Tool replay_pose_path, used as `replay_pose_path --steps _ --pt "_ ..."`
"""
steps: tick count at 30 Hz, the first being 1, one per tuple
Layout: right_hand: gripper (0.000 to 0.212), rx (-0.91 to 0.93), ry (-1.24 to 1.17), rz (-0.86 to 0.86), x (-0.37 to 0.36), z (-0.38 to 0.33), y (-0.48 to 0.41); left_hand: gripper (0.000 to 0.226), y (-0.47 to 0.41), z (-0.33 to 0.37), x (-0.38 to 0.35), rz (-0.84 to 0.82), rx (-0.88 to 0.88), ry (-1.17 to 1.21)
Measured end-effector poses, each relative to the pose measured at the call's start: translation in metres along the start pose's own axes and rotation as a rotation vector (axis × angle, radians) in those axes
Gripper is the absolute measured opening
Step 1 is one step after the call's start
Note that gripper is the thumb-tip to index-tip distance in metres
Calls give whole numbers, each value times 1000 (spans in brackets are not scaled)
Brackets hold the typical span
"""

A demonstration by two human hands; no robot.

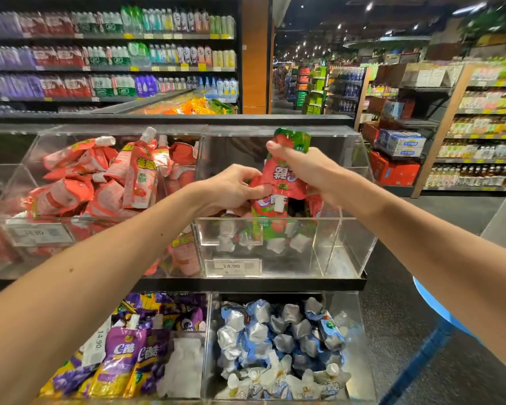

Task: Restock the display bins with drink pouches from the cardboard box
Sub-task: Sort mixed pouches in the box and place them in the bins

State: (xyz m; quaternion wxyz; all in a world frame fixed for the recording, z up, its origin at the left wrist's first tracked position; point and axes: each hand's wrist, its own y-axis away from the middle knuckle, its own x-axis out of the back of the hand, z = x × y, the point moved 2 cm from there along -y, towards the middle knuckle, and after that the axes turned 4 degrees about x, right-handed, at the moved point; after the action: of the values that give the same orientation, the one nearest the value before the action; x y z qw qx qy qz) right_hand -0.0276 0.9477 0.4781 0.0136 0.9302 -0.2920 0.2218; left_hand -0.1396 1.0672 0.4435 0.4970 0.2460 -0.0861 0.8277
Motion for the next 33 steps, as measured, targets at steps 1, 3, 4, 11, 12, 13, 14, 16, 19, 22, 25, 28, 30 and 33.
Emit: replay_pose_path --steps 1,3,4,11,12,13,14,16,19,22,25,28,30,33 --pt "58 3 24 -12 -1 -1 2 8 1 0 1 37 -19 -22" --pt "60 37 42 -43 -3 -5 7 7 4 3 3 93 -52 -77" --pt "53 52 32 -41 -2 -7 9 10 6 3 4 108 -61 -101" --pt "40 155 476 7 25 -25 10 21 12 -1 9 275 -90 -335" --pt "42 172 545 18 26 -28 11 21 12 -3 9 301 -88 -369" --pt "44 186 597 32 26 -29 10 21 11 -4 9 327 -83 -396" --pt "46 206 651 46 26 -29 10 21 11 -4 9 350 -78 -413" --pt "45 259 787 74 21 -26 10 22 12 -3 9 382 -70 -440" --pt "37 298 936 109 12 -17 1 26 14 -1 9 438 -67 -517" --pt "36 283 1007 145 5 -5 -14 29 16 2 6 450 -63 -520" --pt "37 322 1131 115 -10 7 -23 31 17 3 5 459 -55 -516" --pt "43 294 1267 -44 -20 24 -29 30 16 2 5 475 -57 -512" --pt "46 234 1317 -180 -21 28 -33 30 16 2 6 480 -58 -511" --pt "39 194 1382 -289 -17 29 -38 27 16 2 8 483 -61 -529"
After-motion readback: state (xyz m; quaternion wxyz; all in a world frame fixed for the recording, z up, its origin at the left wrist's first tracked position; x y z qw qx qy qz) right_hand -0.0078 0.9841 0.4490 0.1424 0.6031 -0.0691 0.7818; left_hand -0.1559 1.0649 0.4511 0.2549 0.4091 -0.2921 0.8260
